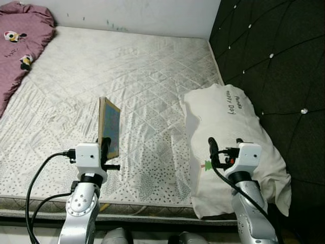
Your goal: Clean up the room
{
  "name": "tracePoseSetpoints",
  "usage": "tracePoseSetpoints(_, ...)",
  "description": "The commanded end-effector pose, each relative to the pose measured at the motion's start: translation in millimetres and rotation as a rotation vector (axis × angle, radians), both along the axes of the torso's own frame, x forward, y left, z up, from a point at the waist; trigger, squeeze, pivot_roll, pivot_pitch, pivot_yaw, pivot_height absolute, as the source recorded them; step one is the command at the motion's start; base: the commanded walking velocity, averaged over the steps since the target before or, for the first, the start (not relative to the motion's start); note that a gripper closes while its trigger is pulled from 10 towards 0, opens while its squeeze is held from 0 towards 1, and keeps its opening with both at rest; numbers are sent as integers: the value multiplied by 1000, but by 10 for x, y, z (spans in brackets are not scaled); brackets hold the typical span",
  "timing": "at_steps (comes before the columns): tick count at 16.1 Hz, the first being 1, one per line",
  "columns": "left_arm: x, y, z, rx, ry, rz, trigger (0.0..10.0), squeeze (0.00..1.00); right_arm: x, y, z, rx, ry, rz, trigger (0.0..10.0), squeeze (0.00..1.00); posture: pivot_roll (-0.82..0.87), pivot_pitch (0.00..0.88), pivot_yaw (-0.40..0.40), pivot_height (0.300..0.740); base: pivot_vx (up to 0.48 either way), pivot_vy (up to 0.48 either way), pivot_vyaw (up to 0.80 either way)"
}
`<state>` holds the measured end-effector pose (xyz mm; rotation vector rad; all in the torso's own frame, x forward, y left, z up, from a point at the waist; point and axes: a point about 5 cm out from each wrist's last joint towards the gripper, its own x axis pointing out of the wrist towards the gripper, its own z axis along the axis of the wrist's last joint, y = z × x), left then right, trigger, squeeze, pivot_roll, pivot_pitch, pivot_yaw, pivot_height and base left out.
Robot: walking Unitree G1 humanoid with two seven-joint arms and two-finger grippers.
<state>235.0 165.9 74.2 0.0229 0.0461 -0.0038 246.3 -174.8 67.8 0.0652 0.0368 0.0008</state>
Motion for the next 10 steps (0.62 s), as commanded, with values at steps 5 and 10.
tracePoseSetpoints(5, -10, 13, 57, -7, -37, -12, 10000, 0, -135, -141, -65, -32, 24, -38, 10000, 0, 24, 12, -42, 740, 0, 0, 0)
tracePoseSetpoints(10, -11, 12, 49, -5, -32, -20, 10000, 0, -154, -152, -70, -29, 29, -41, 10000, 0, 23, 12, -39, 740, 0, 0, 0)
